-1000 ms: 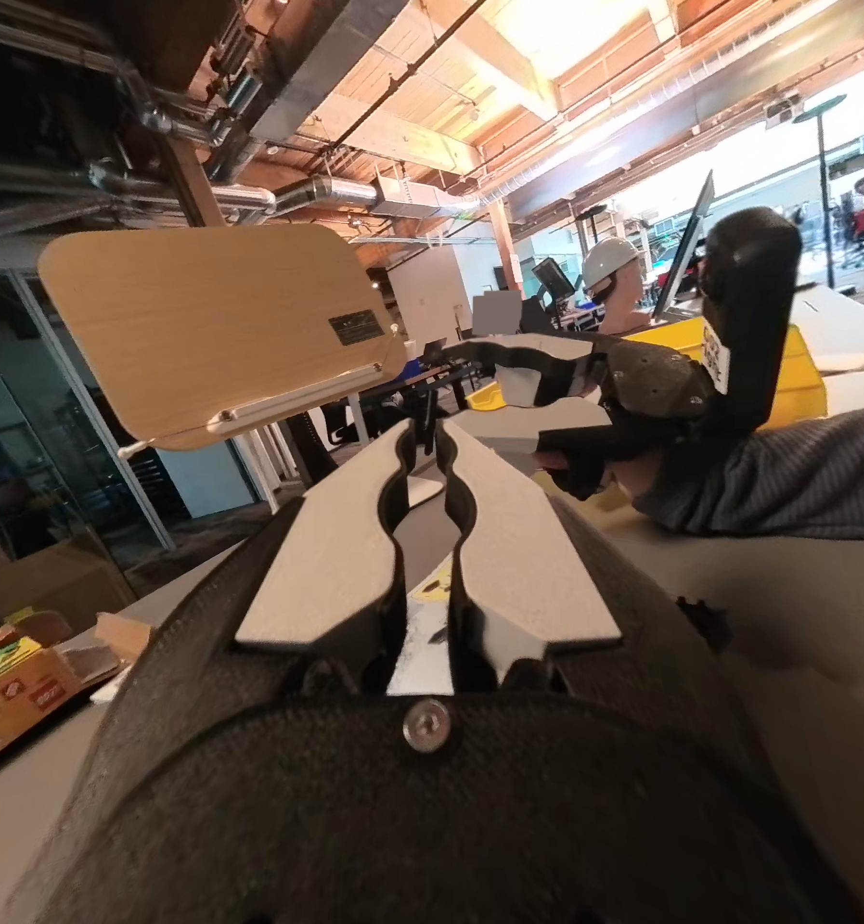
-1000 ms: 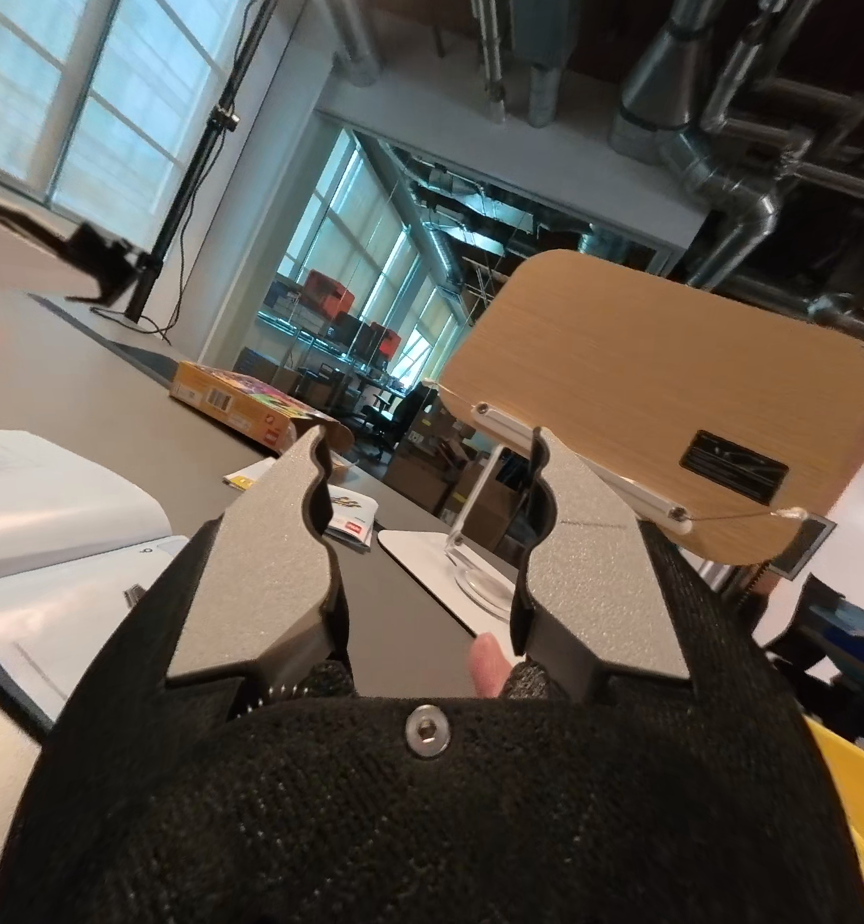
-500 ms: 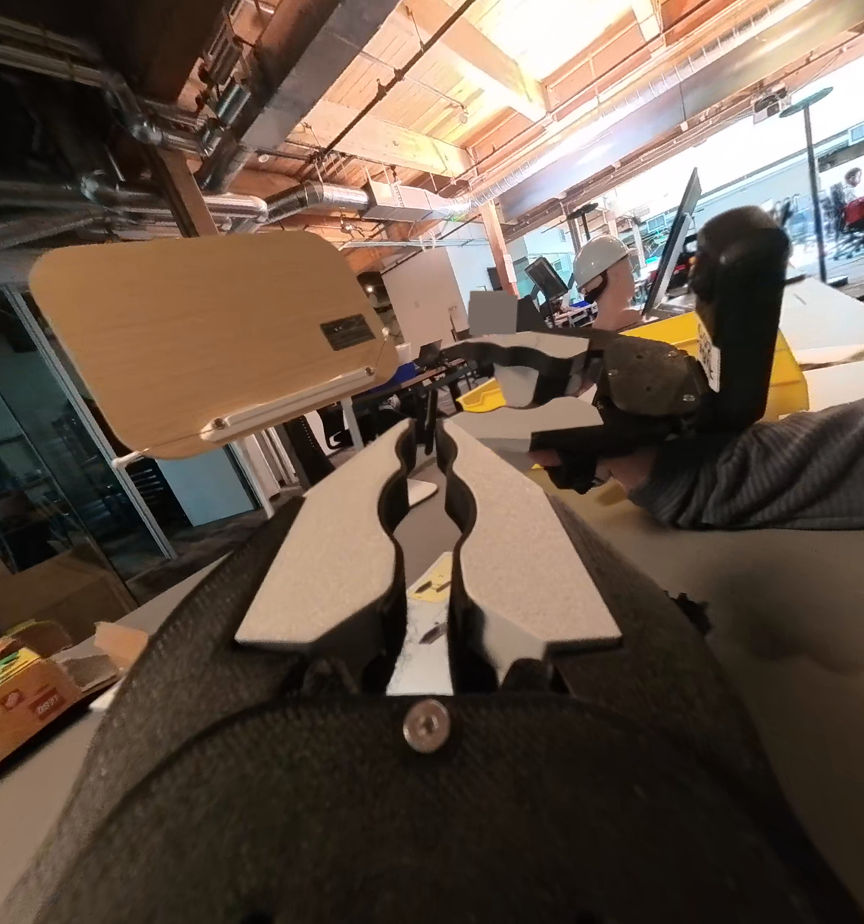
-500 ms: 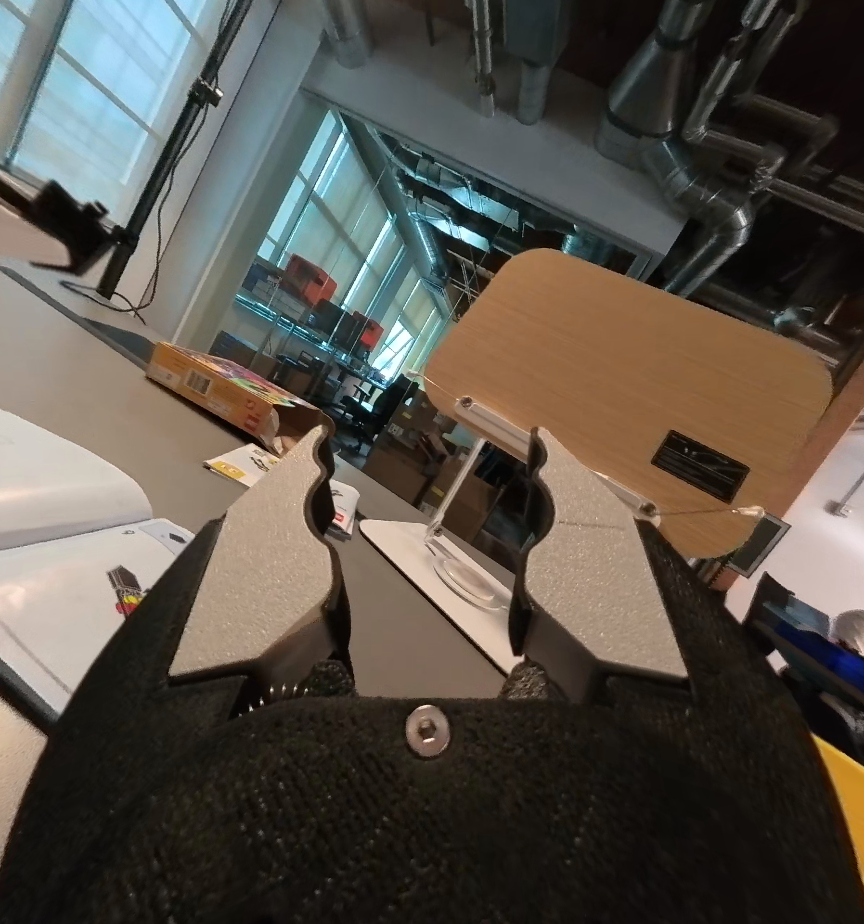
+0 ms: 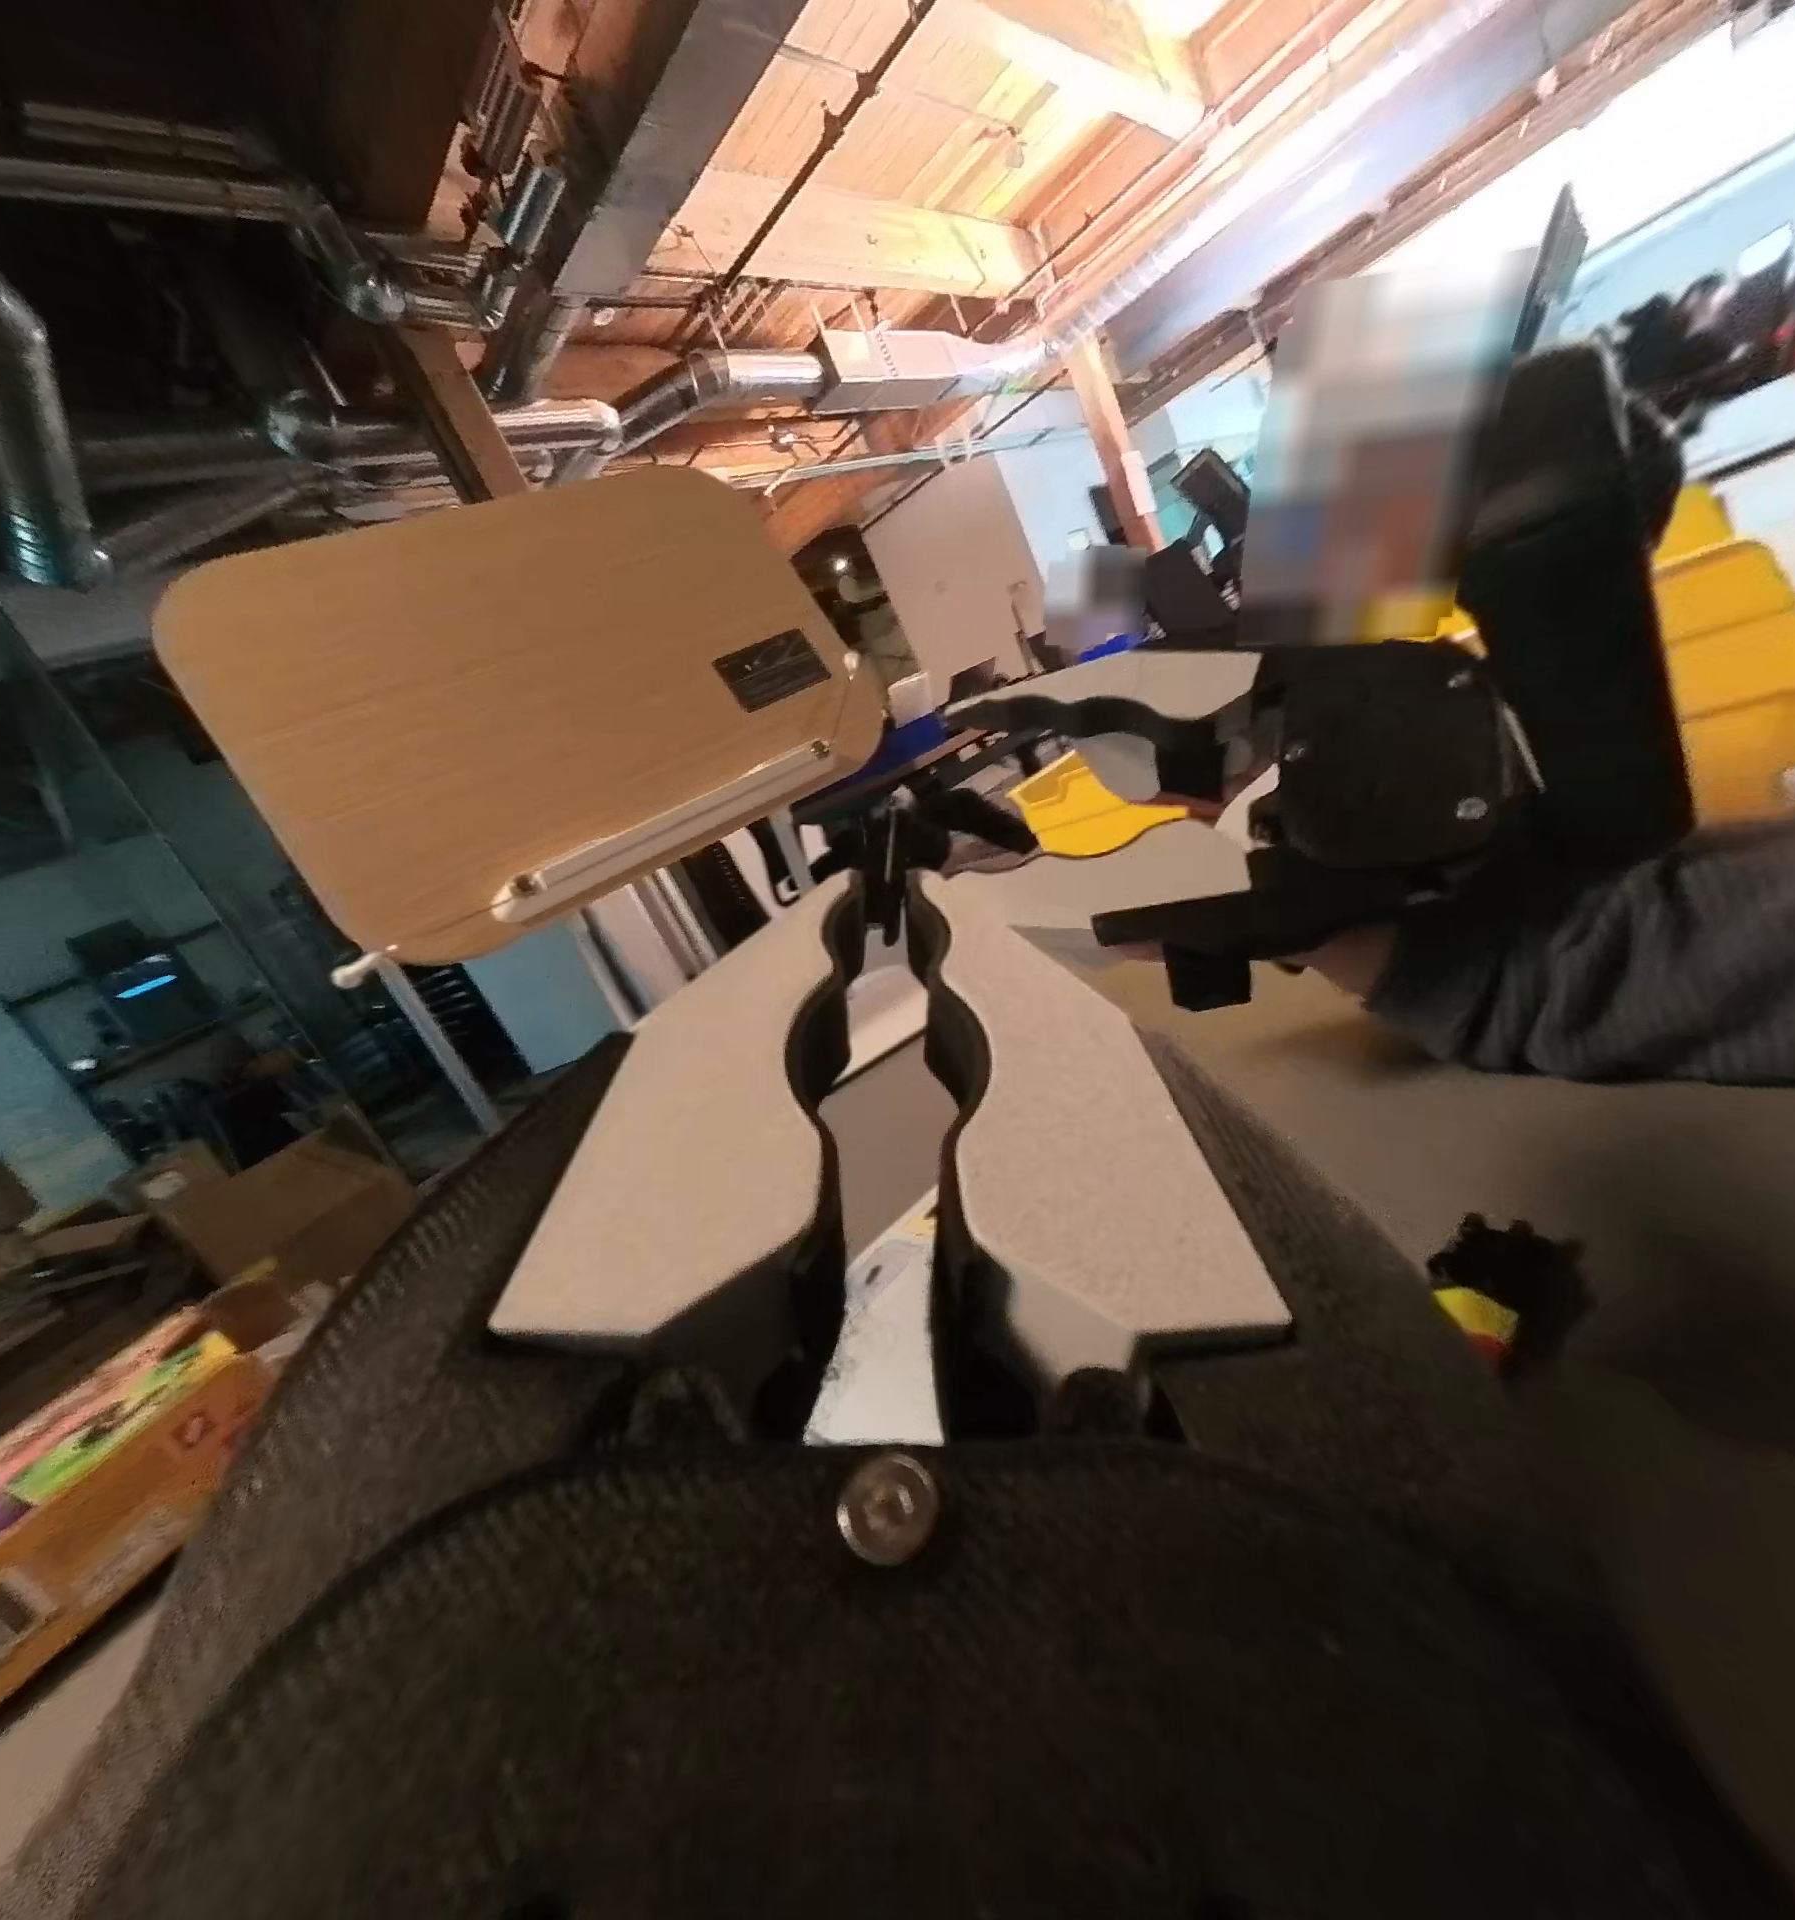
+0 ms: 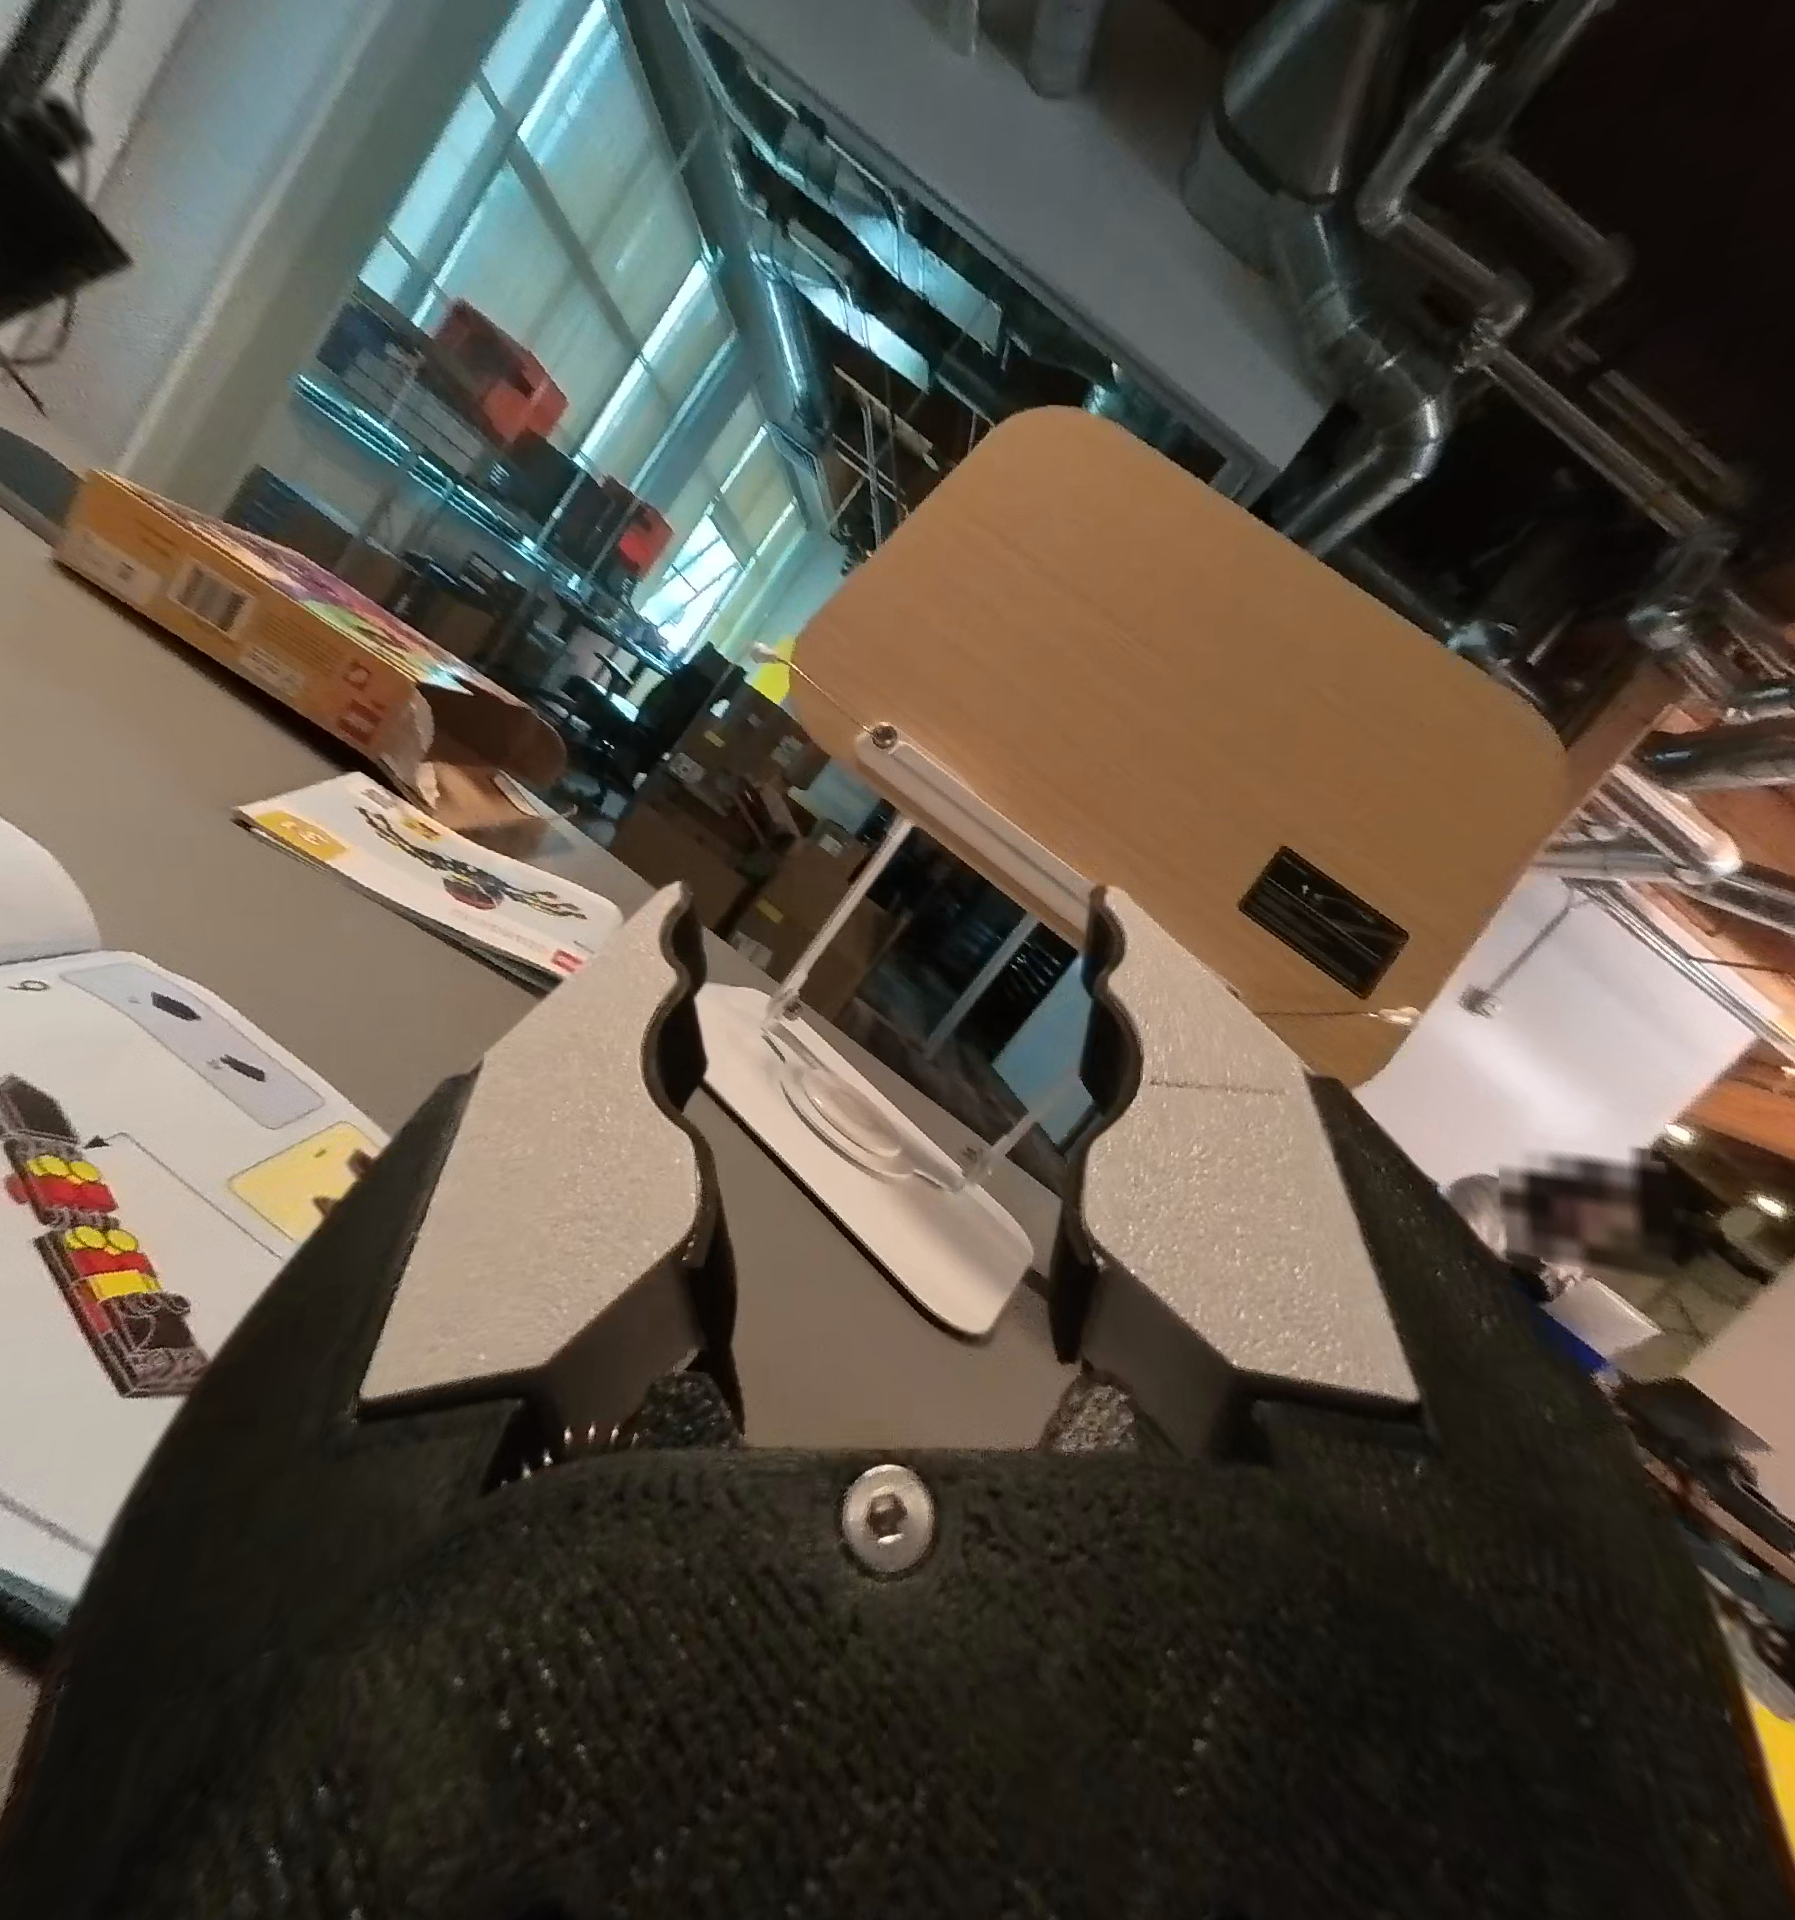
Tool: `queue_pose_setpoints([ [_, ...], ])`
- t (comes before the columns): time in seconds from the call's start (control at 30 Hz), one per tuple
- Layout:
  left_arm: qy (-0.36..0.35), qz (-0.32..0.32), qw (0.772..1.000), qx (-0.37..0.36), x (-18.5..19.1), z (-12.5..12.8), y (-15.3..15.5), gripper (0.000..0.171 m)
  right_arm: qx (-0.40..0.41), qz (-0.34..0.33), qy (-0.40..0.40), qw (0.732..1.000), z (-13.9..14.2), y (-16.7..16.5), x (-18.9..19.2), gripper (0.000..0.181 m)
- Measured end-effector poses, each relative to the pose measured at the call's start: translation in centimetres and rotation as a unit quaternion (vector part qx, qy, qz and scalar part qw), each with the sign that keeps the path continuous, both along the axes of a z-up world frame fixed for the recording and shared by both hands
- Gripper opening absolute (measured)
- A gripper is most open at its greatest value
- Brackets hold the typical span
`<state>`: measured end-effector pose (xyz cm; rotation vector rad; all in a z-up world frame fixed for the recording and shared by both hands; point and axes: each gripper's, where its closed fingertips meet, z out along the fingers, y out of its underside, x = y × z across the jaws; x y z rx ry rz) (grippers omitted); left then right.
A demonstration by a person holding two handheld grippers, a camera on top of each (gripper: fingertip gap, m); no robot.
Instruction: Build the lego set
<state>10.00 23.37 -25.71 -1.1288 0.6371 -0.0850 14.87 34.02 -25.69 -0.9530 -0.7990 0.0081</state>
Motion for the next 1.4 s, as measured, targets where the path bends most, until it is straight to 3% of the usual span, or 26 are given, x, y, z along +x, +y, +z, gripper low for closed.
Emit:
queue_pose_setpoints([
  [0.23, 0.027, 0.065, 0.998, -0.001, -0.8, -0.4, 1.0, 0.006, -0.003, -0.011, 0.008, 1.000, 0.1, -0.3, 0.9, 0.071],
  [0.57, 0.035, 0.079, 0.996, -0.008, -0.4, -0.8, 1.6, 0.006, -0.008, 0.034, 0.010, 0.999, 0.0, -1.9, 0.8, 0.066],
  [0.67, 0.013, 0.107, 0.994, -0.008, -1.6, -0.4, 0.0, 0.006, -0.007, 0.042, 0.001, 0.999, -0.2, -2.3, 0.6, 0.064],
  [0.73, -0.004, 0.084, 0.996, 0.003, -1.6, 0.2, -2.4, 0.006, -0.009, 0.050, 0.002, 0.999, -0.2, -2.4, 0.5, 0.063],
  [0.8, 0.020, 0.078, 0.997, 0.011, -1.9, 0.0, -4.1, 0.006, -0.013, 0.052, 0.001, 0.999, -0.3, -2.3, 0.4, 0.062],
  [0.9, 0.055, 0.122, 0.991, 0.000, -3.8, -0.7, -4.6, 0.006, -0.014, 0.060, 0.029, 0.998, 0.4, -2.6, 0.8, 0.054],
  [1.13, -0.008, 0.027, 0.998, -0.049, -3.3, -1.1, -3.6, 0.006, -0.029, 0.029, 0.042, 0.998, 0.3, -1.5, 1.6, 0.047],
  [1.27, 0.089, 0.075, 0.992, -0.038, -2.6, -2.5, -3.1, 0.006, -0.024, 0.034, 0.009, 0.999, -0.3, -1.7, 0.6, 0.043],
  [1.4, 0.158, 0.061, 0.986, 0.008, -0.4, -2.8, -4.3, 0.006, -0.022, 0.040, -0.018, 0.999, -0.9, -1.8, -0.3, 0.041],
])
